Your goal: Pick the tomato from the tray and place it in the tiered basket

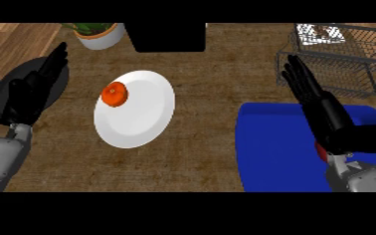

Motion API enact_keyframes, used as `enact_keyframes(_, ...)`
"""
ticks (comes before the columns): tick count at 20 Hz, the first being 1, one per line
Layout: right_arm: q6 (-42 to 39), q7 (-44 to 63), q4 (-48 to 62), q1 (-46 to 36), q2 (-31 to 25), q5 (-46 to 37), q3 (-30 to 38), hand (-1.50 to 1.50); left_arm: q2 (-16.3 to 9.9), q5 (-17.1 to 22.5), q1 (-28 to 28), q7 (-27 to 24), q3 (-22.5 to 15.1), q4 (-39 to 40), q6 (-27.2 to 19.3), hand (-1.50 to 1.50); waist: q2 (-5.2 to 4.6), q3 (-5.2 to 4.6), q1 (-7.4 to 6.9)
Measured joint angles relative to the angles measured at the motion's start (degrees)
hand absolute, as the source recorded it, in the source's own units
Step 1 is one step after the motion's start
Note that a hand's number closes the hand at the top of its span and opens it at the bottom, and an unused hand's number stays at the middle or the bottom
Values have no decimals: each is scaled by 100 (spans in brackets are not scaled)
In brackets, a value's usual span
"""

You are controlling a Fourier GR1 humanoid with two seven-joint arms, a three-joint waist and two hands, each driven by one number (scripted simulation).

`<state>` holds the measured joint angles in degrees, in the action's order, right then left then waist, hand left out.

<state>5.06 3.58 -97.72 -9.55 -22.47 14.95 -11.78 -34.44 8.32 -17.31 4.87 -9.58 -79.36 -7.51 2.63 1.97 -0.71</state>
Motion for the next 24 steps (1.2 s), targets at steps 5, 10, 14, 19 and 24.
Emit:
enact_keyframes(5,-601,-495,232,560,-302,913,988,150,57,-179,286,-41,132,-200,-352,0,-175,-132,84)
enact_keyframes(10,87,-515,1094,1202,-616,800,1988,-150,233,-179,600,-146,211,-142,-600,0,-253,-168,291)
enact_keyframes(14,304,-615,1703,1690,-872,741,2630,-150,502,-307,776,-150,80,-311,-811,0,-260,-180,206)
enact_keyframes(19,-341,-448,1649,2176,-1600,727,3009,-150,711,-440,769,-179,83,-244,-877,0,-258,-194,161)
enact_keyframes(24,-1248,198,1254,2436,-2712,444,2787,-150,788,-523,749,-187,47,-205,-904,0,-259,-209,124)
